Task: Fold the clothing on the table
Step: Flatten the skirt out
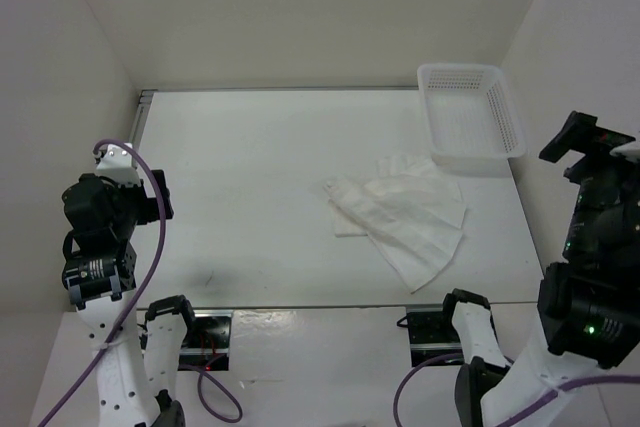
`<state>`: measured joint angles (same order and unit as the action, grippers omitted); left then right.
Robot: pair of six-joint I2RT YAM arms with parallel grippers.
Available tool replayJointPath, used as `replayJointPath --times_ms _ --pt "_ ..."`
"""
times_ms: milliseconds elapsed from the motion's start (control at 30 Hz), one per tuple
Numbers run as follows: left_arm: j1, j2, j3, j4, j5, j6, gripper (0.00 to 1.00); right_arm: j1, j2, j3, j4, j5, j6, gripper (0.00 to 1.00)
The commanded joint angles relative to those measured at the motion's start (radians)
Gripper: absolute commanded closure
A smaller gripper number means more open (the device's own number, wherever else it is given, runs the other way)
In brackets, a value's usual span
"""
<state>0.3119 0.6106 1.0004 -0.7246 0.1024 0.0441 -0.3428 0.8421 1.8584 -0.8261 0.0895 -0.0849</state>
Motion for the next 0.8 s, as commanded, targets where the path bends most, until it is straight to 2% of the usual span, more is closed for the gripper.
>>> replayJointPath --times_ms 0,233,333,467,500,633,700,767 --pt "0.006 -0.009 0.000 0.044 0.020 -0.024 0.00 0.005 -0.035 0.022 -0.004 0.154 -0.047 0.02" --pt "0.006 -0.009 0.000 0.044 0.020 -0.024 0.00 0.005 -0.113 -0.129 0.028 0.289 -0.093 0.02" --pt "0.006 -0.009 0.000 0.044 0.020 -0.024 0.00 0.005 -0.147 -0.218 0.038 0.289 -0.066 0.02" --pt "0.006 -0.009 0.000 0.044 0.029 -0.024 0.00 0.005 -0.149 -0.294 -0.033 0.173 0.059 0.02" --pt "0.006 -0.009 0.000 0.044 0.029 -0.024 0.00 0.005 -0.149 -0.313 -0.054 0.101 0.071 0.02" --pt "0.006 -0.009 0.000 0.044 0.029 -0.024 0.00 -0.030 -0.187 -0.442 -0.074 -0.084 0.071 0.02" --pt "0.006 -0.018 0.000 0.044 0.029 -0.024 0.00 -0.030 -0.215 -0.476 -0.062 -0.126 0.060 0.02" --pt "0.006 -0.018 0.000 0.044 0.029 -0.024 0.00 -0.030 -0.225 -0.487 -0.062 -0.247 0.033 0.02"
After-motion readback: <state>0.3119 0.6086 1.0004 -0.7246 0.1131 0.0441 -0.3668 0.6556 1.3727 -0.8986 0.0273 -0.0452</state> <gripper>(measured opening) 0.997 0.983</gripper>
